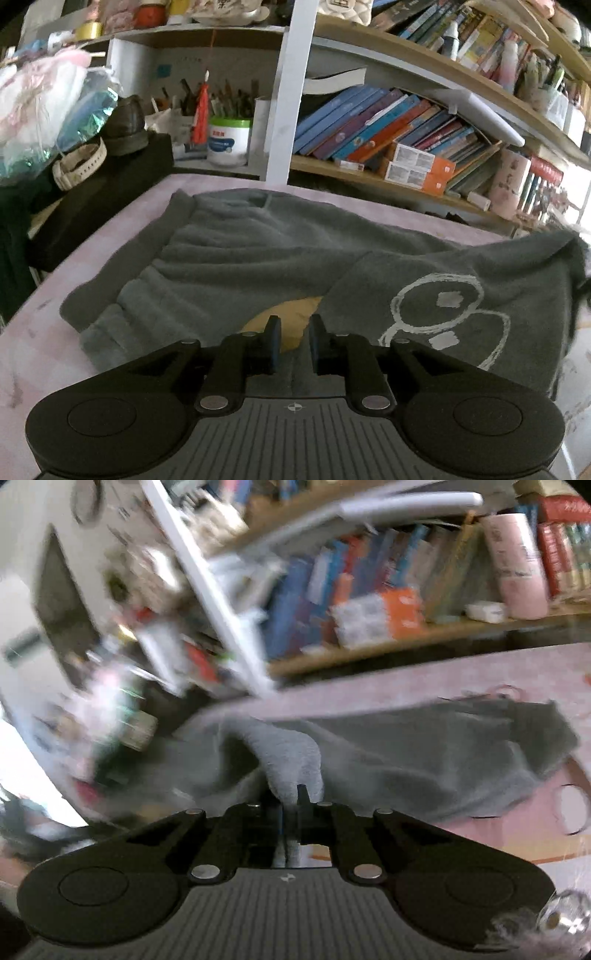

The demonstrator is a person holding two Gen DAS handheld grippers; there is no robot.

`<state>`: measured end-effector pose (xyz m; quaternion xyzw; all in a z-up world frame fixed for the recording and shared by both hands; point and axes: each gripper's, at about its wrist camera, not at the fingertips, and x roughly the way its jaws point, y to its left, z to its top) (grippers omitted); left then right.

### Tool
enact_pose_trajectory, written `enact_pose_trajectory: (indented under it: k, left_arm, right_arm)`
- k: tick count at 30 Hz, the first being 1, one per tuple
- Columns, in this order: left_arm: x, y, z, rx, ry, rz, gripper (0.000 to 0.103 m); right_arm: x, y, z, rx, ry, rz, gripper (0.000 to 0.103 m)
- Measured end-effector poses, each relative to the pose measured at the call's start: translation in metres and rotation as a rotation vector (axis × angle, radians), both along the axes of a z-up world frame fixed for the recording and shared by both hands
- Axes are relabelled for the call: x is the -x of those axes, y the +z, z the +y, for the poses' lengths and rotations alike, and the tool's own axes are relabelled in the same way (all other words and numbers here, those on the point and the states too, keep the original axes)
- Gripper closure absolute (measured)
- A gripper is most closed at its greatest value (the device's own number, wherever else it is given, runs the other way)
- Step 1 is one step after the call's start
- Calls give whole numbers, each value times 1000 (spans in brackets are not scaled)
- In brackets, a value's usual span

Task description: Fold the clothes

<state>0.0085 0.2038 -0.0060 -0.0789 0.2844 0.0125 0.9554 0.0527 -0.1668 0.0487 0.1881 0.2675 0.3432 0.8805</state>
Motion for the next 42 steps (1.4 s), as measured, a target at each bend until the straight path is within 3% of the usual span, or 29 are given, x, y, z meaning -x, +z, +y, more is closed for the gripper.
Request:
enact_pose_trajectory:
  k: [5, 8, 10, 12, 13, 14, 17, 18, 19, 23, 29, 35, 37, 38, 39, 42]
  left_arm:
    - [1, -3, 0, -32, 6, 4, 84]
    - [0, -5, -2, -54, -1, 0, 82]
    - [0, -5, -1, -55, -4, -2, 81]
    - [0, -6, -1, -56, -7, -4, 80]
    - [0, -6, 0, -56, -8, -5, 80]
    - [0, -6, 0, -57, -9, -6, 80]
    - [-2, -7, -2, -69, -11, -5, 78]
    - [-2, -7, -3, -77, -12, 0, 77]
    - [-3, -7, -4, -85, -13, 4, 73]
    - [-7, -8, -10, -122, -17, 30, 54]
    - [-9, -9, -13, -148, -9, 43, 51]
    - [-9, -9, -11, -141, -7, 44, 50]
    - [-8, -9, -11, -139, -7, 44, 50]
    - [-8, -9, -10, -137, -7, 44, 50]
    - [-9, -9, -11, -136, -7, 43, 50]
    - [-9, -9, -10, -132, -6, 43, 50]
  right_arm:
    - [9, 45, 17, -257, 228, -29, 97]
    - [-3, 54, 29, -396, 328, 70, 97]
    - [-9, 55, 26, -473, 338, 137, 97]
    - [-12, 55, 14, -500, 285, 148, 96]
    - [-13, 56, 6, -465, 213, 135, 96]
    - [-13, 57, 0, -356, 92, 85, 95]
    - [-22, 47, -3, 106, -243, -48, 80]
    - [-26, 39, -5, 217, -324, -68, 78]
    - [-29, 29, -12, 254, -363, -65, 78]
    - [-25, 7, -52, 190, -372, 11, 67]
    - [14, -14, -74, 152, -305, 64, 45]
    - [21, -34, -47, 219, -191, 140, 44]
    - [23, -39, -33, 257, -153, 153, 54]
    - [25, -41, -26, 282, -132, 156, 75]
    - [30, -41, -20, 305, -101, 146, 83]
    - [51, -26, -26, 214, 40, 113, 95]
